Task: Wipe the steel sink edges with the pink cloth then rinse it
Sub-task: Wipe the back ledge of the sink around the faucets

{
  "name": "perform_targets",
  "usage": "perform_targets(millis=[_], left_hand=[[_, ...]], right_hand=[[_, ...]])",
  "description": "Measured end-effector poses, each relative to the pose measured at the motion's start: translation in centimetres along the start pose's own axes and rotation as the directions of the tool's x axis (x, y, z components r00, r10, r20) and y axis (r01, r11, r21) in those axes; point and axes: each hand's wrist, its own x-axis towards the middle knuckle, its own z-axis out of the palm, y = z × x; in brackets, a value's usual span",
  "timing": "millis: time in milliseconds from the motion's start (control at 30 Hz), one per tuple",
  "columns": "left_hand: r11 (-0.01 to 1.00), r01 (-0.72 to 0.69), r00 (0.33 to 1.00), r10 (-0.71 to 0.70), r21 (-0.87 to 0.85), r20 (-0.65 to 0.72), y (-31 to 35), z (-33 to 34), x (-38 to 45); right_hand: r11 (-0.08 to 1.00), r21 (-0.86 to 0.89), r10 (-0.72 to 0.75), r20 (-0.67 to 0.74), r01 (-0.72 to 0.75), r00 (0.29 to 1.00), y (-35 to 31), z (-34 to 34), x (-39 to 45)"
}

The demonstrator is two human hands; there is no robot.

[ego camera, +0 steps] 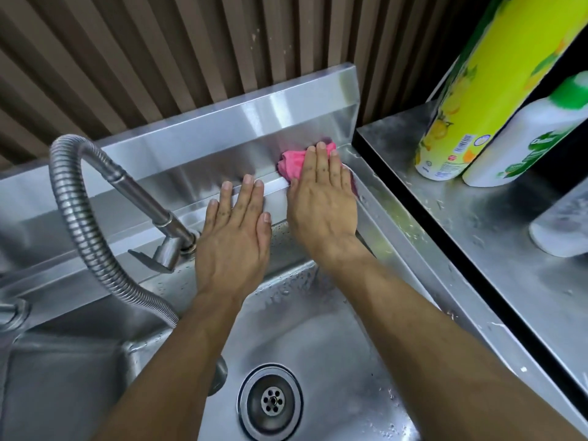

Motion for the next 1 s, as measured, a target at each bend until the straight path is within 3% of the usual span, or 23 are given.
perform_targets(millis=[200, 567, 700, 800, 933, 1000], left_hand=[[0.998, -0.054, 0.998, 0.054, -0.021, 0.016, -0.6, -0.1, -0.1], [0.993, -0.103, 0.995, 0.104, -0.053, 0.003, -1.2, -0.1, -0.3], [0.993, -0.108, 0.994, 0.108, -0.041, 0.004, -1.1, 0.0, -0.2], [0.995, -0.088, 0.996, 0.088, -0.038, 0.017, -0.9, -0.2, -0.2], [0.983, -0.138, 0.99, 0.139, -0.123, 0.002, 0.8, -0.9, 1.0], [0.965, -0.178, 0.984, 0.176, -0.191, -0.028, 2.1, -0.8, 2.5]], right_hand=[[0.98, 0.015, 0.196, 0.015, -0.196, 0.98, -1.0, -0.8, 0.7], [0.954, 0.075, 0.293, -0.013, -0.291, 0.956, -0.3, -1.9, 1.4], [0.936, 0.005, 0.353, 0.008, -0.353, 0.936, 0.3, -1.8, -0.2], [0.955, -0.002, 0.298, -0.057, -0.298, 0.953, -0.3, -1.1, -0.8], [0.995, 0.09, 0.074, -0.342, -0.046, 0.937, 0.9, 0.3, -1.3], [0.999, 0.038, -0.012, -0.329, 0.026, 0.944, 2.1, 1.2, -1.8]])
